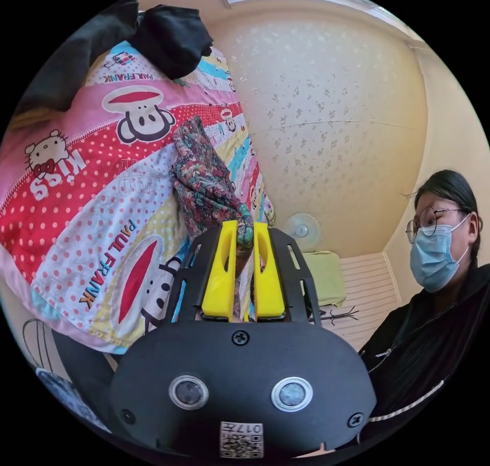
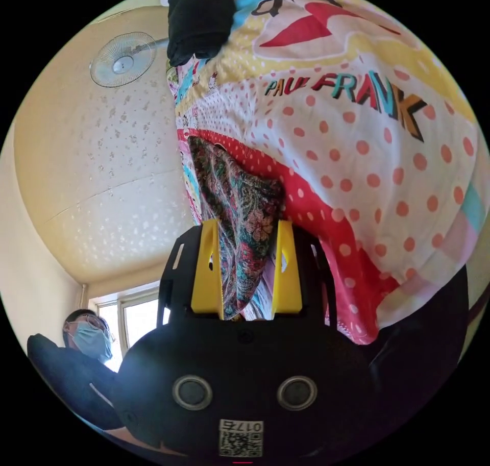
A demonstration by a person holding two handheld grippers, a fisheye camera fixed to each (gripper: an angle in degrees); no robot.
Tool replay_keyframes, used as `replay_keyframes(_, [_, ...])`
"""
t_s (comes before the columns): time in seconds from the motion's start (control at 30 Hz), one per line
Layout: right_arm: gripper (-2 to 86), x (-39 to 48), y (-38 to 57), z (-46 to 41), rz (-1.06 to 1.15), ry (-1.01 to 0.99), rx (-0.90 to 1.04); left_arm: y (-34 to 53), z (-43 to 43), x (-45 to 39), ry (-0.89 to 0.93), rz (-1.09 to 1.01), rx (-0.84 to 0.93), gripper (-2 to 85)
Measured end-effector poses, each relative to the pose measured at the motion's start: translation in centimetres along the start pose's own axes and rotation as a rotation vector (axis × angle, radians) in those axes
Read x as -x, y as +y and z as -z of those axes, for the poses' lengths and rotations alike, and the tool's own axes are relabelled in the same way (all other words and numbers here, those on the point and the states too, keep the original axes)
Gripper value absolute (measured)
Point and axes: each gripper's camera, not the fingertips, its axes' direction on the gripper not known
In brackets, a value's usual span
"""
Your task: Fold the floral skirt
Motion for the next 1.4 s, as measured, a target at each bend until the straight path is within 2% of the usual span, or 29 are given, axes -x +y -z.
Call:
replay_keyframes(0.1, [14.7,-2.2,-0.9,1.1,0.023,-0.058,0.021,-0.2,0.2,0.1,0.006,0.029,-0.025,5.7])
replay_keyframes(0.2, [13.1,-5.1,-1.5,1.9,-0.058,-0.173,-0.025,-0.1,0.1,-0.5,0.003,0.024,-0.034,5.6])
replay_keyframes(0.3, [7.9,-9.0,-1.2,2.1,-0.273,-0.281,-0.041,0.0,-0.2,-1.4,-0.029,0.006,-0.045,5.6])
replay_keyframes(0.37, [5.2,-11.3,0.4,2.2,-0.438,-0.533,-0.093,0.1,-0.6,-2.0,-0.073,-0.014,-0.033,5.6])
replay_keyframes(0.4, [4.9,-11.3,0.8,2.2,-0.448,-0.584,-0.096,-0.1,-0.7,-2.2,-0.071,0.028,-0.021,5.6])
replay_keyframes(0.5, [3.8,-7.3,1.9,2.7,-0.362,-0.680,-0.060,-1.2,0.5,-4.5,-0.066,0.001,-0.049,5.4])
replay_keyframes(0.63, [3.1,3.5,1.7,4.0,-0.157,-0.785,0.034,-3.6,2.9,-9.4,-0.045,-0.083,-0.077,5.2])
replay_keyframes(0.87, [3.1,20.9,3.8,10.7,0.142,-0.914,0.208,-7.0,11.7,-17.5,0.144,-0.151,-0.167,5.3])
replay_keyframes(0.97, [3.1,25.0,5.8,13.6,0.262,-0.955,0.245,-7.0,14.6,-20.0,0.234,-0.192,-0.190,5.4])
replay_keyframes(1.03, [3.2,26.6,6.3,13.6,0.291,-0.962,0.239,-7.3,14.8,-21.6,0.230,-0.241,-0.209,5.4])
replay_keyframes(1.13, [3.8,26.9,5.1,10.5,0.251,-0.967,0.195,-9.4,12.1,-22.9,0.205,-0.310,-0.228,5.5])
replay_keyframes(1.23, [4.7,24.9,1.4,4.3,0.160,-0.869,0.119,-14.0,5.9,-20.4,0.204,-0.208,-0.201,5.7])
replay_keyframes(1.33, [5.8,20.7,-4.5,-4.5,0.117,-0.737,0.059,-20.0,-3.4,-15.1,0.114,-0.224,-0.156,6.8])
replay_keyframes(1.4, [7.6,17.0,-8.0,-10.0,0.052,-0.744,0.030,-24.8,-11.2,-8.2,0.081,-0.214,-0.099,8.6])
